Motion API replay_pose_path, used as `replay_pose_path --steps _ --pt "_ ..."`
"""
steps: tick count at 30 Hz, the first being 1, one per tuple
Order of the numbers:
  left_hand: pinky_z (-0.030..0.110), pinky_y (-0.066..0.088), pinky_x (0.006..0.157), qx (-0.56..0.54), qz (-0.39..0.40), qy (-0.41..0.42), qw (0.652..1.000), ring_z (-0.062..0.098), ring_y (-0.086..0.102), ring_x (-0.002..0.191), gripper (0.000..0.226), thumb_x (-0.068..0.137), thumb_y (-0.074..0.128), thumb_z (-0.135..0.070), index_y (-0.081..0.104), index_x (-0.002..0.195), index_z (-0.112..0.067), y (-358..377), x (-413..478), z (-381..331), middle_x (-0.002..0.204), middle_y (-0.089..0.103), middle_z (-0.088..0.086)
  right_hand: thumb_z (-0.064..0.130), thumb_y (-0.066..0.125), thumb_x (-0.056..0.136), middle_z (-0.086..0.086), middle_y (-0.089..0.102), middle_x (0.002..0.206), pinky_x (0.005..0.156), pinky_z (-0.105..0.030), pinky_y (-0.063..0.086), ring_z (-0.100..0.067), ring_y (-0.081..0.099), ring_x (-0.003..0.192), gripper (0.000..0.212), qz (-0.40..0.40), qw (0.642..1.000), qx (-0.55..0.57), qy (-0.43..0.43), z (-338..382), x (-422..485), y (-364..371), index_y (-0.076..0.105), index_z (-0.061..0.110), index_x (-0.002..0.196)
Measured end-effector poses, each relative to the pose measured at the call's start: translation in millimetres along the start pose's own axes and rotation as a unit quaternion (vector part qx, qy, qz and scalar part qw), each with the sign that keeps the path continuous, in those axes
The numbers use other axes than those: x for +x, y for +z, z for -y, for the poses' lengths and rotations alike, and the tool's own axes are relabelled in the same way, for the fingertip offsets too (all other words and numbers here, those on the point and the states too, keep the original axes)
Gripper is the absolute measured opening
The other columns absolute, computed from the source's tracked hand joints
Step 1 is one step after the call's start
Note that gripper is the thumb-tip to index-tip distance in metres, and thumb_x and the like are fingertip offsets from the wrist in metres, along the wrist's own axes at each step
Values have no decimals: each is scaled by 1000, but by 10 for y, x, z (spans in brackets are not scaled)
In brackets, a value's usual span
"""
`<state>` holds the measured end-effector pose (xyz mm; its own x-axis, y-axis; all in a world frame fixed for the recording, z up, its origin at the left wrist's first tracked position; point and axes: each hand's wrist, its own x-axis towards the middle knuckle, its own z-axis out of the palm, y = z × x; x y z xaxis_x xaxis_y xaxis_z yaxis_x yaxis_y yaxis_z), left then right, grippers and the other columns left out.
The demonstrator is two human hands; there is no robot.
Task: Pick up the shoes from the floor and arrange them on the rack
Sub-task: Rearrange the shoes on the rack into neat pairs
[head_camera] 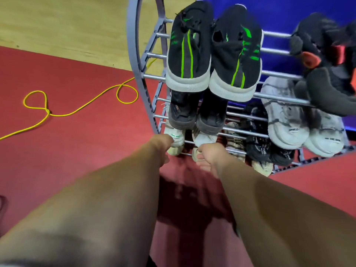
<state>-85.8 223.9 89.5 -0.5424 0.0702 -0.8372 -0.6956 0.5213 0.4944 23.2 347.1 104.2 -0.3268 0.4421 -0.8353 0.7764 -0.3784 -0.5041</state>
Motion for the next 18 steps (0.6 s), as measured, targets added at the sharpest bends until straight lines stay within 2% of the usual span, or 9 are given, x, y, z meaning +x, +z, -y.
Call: replay_pose_path --steps 2,4,7,10,12,13,15,16,18 --pt "45 51 92 -36 6 -27 999 31 54 86 42 95 55 -29 48 131 -9 64 95 13 99 50 15 14 49 98 -7 55 78 55 -24 38 -22 49 64 12 16 999 29 -2 8 61 71 60 10 99" --pt "42 49 84 -88 35 -49 994 31 52 92 42 94 58 -32 47 131 -15 108 188 23 107 47 14 15 47 100 -6 52 76 53 -23 36 -21 46 58 14 26 998 51 -2 5 126 137 61 13 104" --pt "43 52 80 -161 72 -37 984 26 59 80 22 99 57 -26 56 114 -11 122 278 35 94 58 11 18 49 99 -6 60 85 51 -22 44 -18 54 61 20 15 997 77 11 11 242 178 65 11 109" --pt "36 60 63 -203 61 -6 977 26 68 77 29 97 59 -12 52 125 -15 139 416 61 107 71 14 25 50 100 -6 68 95 54 -25 55 -18 66 69 24 5 996 86 26 26 315 173 65 11 112" --pt "34 60 55 -216 42 5 976 28 70 73 30 97 57 -4 50 123 -17 156 435 74 114 71 16 23 48 101 -6 67 91 66 -32 61 -19 65 67 24 5 995 95 36 27 354 172 64 9 110" --pt "33 59 54 -219 34 9 975 27 70 72 29 97 54 -2 50 121 -19 166 428 76 116 71 17 22 47 101 -5 64 86 80 -38 63 -18 59 64 23 8 994 102 43 25 360 166 64 8 108" --pt "29 57 50 -228 34 20 973 25 70 73 30 98 51 0 51 120 -20 179 421 66 117 70 16 23 48 101 -4 53 76 107 -49 48 -17 44 59 19 11 991 119 58 25 385 153 61 10 97" --pt "27 56 47 -234 35 27 971 24 69 74 31 98 52 0 52 122 -20 182 416 57 115 70 15 28 50 101 -4 48 73 111 -52 41 -18 40 60 22 10 990 122 66 32 385 141 57 13 88" --pt "27 56 51 -237 38 34 970 23 69 77 33 98 53 -1 54 125 -19 202 412 48 114 70 12 37 53 101 -3 44 69 113 -55 36 -23 45 69 35 0 989 129 74 35 380 103 49 16 73"
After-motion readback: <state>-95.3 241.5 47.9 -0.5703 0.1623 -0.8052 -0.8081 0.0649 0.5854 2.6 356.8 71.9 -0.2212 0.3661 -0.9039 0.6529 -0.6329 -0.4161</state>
